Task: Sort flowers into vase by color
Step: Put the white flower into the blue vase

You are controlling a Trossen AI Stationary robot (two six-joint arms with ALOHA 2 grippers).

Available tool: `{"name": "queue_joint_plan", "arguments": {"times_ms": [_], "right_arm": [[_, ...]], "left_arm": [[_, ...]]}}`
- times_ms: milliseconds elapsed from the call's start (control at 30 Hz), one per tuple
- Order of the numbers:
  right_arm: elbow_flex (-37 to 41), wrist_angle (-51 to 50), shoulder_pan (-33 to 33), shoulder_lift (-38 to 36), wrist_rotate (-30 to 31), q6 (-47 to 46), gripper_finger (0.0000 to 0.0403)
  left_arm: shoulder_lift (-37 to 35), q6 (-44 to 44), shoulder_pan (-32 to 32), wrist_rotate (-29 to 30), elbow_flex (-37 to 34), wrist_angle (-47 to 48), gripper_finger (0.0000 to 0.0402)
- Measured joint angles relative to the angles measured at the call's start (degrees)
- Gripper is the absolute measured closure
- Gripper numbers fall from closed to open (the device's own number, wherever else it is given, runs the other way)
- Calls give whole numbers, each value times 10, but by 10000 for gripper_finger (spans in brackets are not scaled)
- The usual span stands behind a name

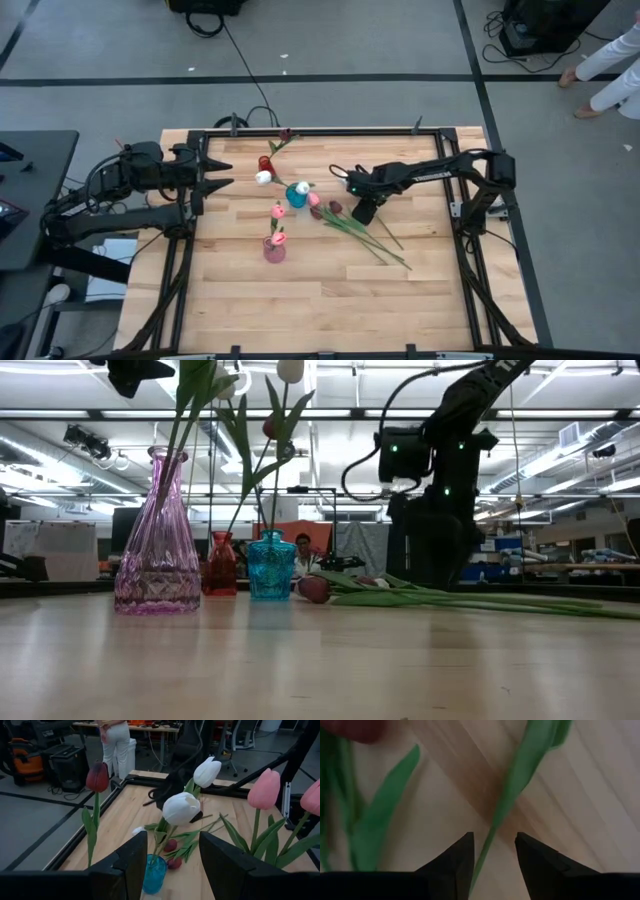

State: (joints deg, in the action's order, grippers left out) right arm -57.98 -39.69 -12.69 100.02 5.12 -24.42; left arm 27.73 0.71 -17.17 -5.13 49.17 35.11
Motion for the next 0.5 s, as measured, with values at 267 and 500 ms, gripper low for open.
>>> {"name": "queue_joint_plan", "arguments": {"times_ms": [267,500], "right_arm": [[-2,11,1,26,13,3,267],[-1,12,0,25,20,2,375]], "left_arm": [[0,0,0,0,0,0,216],[0,0,0,0,0,2,216]]}}
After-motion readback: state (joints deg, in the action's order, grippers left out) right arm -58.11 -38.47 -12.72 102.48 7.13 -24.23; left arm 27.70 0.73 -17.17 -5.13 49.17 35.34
